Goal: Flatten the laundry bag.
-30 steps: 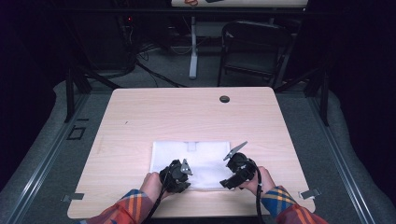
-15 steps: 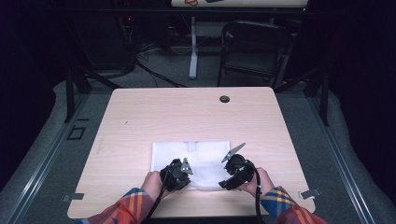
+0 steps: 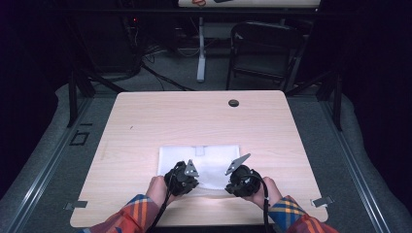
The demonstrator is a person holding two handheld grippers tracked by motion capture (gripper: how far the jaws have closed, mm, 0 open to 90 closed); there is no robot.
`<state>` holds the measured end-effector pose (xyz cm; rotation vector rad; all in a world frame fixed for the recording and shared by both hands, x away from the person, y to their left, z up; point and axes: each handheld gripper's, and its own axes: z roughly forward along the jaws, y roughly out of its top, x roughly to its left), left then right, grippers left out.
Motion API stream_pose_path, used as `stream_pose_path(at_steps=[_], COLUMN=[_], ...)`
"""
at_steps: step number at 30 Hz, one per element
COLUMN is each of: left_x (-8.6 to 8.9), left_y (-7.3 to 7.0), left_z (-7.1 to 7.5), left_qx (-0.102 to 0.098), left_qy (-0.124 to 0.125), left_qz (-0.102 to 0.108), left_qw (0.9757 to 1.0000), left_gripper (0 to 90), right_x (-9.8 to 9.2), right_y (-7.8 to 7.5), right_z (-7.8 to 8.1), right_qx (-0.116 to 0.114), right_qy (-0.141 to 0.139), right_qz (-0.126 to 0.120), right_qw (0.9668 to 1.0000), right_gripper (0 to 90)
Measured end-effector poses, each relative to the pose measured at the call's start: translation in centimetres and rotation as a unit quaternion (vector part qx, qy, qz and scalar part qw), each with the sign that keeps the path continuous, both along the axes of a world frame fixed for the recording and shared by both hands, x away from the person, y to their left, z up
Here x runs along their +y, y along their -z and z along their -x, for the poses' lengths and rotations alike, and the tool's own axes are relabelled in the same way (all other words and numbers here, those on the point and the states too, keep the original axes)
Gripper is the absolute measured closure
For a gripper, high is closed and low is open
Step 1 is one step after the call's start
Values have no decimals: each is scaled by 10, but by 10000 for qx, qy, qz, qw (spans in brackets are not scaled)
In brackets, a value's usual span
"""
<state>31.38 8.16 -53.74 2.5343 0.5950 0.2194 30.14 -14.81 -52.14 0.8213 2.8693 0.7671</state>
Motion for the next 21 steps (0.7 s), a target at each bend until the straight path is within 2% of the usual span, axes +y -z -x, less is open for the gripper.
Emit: stream_pose_path(at_steps=[4,5,8,10,14,16,21], left_x=[0,0,-1,-1,-2,-3,-4], left_y=[-1,-1,0,0,2,3,4], left_z=[0,0,0,0,0,0,0], left_qx=[-46,-34,-2,16,50,70,96], left_qy=[-41,-18,26,63,146,190,265], left_qz=[28,11,2,-8,-44,-75,-98], left_qw=[10000,10000,10000,10000,9999,9998,9996], left_gripper=[869,870,870,870,872,872,872], right_x=[11,12,17,19,21,22,25], right_y=[5,7,14,18,21,24,31], right_z=[5,6,3,3,3,2,-2], right_qx=[-85,-91,-226,-293,-449,-527,-542], right_qy=[-236,-219,-292,-254,-246,-208,-196], right_qz=[68,45,280,231,335,308,412], right_qw=[9997,9997,9989,9990,9981,9979,9975], right_gripper=[900,900,900,900,900,900,900])
